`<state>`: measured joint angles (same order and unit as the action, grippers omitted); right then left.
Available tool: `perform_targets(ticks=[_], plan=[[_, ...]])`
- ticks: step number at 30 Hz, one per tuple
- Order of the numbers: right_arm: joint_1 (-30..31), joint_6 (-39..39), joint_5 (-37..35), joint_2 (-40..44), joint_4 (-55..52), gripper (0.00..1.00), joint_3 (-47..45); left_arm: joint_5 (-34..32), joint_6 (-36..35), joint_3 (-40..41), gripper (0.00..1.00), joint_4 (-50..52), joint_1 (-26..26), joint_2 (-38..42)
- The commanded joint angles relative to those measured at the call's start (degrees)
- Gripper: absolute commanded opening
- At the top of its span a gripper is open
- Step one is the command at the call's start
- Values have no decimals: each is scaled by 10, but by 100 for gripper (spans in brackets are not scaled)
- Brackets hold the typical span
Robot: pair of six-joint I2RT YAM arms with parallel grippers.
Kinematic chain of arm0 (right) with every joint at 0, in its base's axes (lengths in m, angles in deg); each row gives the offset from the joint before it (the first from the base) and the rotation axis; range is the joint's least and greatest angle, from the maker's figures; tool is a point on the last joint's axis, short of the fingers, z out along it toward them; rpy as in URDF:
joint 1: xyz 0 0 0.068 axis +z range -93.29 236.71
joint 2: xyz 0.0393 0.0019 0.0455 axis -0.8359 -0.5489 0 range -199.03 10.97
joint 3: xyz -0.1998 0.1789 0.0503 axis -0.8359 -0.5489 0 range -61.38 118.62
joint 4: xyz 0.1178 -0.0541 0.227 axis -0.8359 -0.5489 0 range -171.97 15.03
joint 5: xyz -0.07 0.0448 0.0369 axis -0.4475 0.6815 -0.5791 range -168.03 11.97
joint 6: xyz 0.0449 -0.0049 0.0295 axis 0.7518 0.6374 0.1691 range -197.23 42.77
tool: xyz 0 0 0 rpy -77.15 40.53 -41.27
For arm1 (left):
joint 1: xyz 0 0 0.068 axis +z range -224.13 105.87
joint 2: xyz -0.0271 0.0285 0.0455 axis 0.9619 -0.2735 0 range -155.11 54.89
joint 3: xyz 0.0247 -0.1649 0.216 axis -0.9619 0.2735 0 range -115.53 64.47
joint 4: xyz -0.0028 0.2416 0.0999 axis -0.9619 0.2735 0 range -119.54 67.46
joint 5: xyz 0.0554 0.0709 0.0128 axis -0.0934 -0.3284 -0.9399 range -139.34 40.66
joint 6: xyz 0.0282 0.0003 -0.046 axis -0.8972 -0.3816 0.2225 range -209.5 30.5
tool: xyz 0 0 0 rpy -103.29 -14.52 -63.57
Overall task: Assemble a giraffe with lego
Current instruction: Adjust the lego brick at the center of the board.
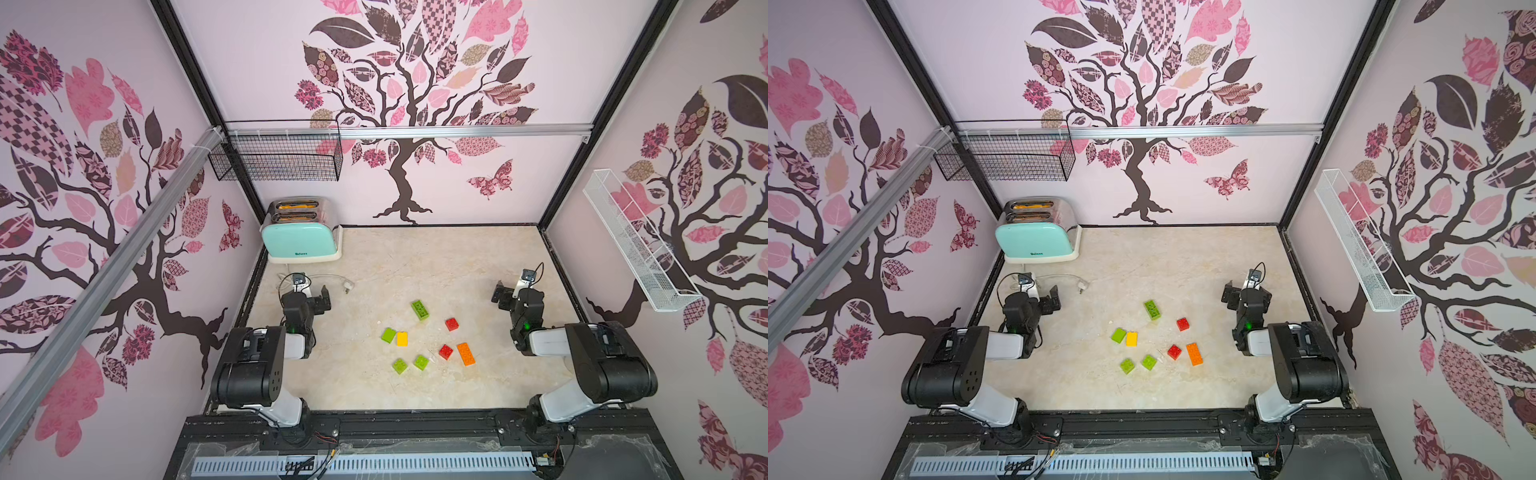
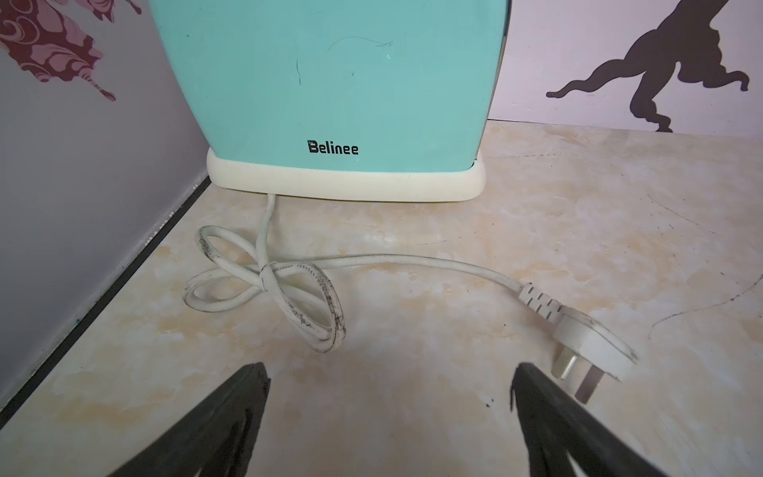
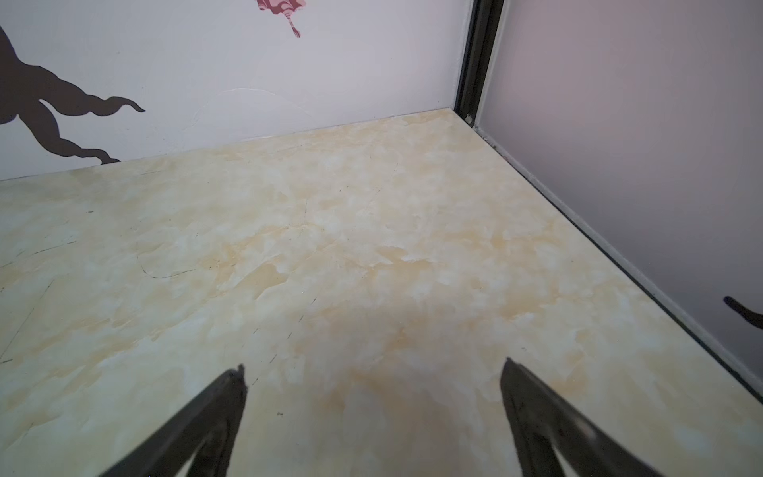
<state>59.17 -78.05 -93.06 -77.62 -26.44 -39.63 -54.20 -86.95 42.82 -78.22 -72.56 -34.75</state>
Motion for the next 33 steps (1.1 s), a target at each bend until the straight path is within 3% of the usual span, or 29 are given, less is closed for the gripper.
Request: perform_targets(ticks=[1, 17, 20, 24, 27, 33], plan=[[3, 5, -5, -1, 8, 100, 11, -2, -6, -8, 98, -4, -2, 3], [3, 4, -15, 3, 18, 100, 7, 6, -11, -11, 98, -5, -3, 13], [9, -1, -18, 46, -11, 99, 3, 30, -22, -60, 98, 146, -4, 80], [13, 43, -37, 164, -215, 99, 51, 80, -41, -105, 98, 250, -9, 163], [14, 93, -3, 220, -365, 100, 107, 105, -60, -173, 98, 404, -20, 215], [14, 245, 32, 248, -677, 99, 240, 132, -46, -275, 98, 638, -43, 283]])
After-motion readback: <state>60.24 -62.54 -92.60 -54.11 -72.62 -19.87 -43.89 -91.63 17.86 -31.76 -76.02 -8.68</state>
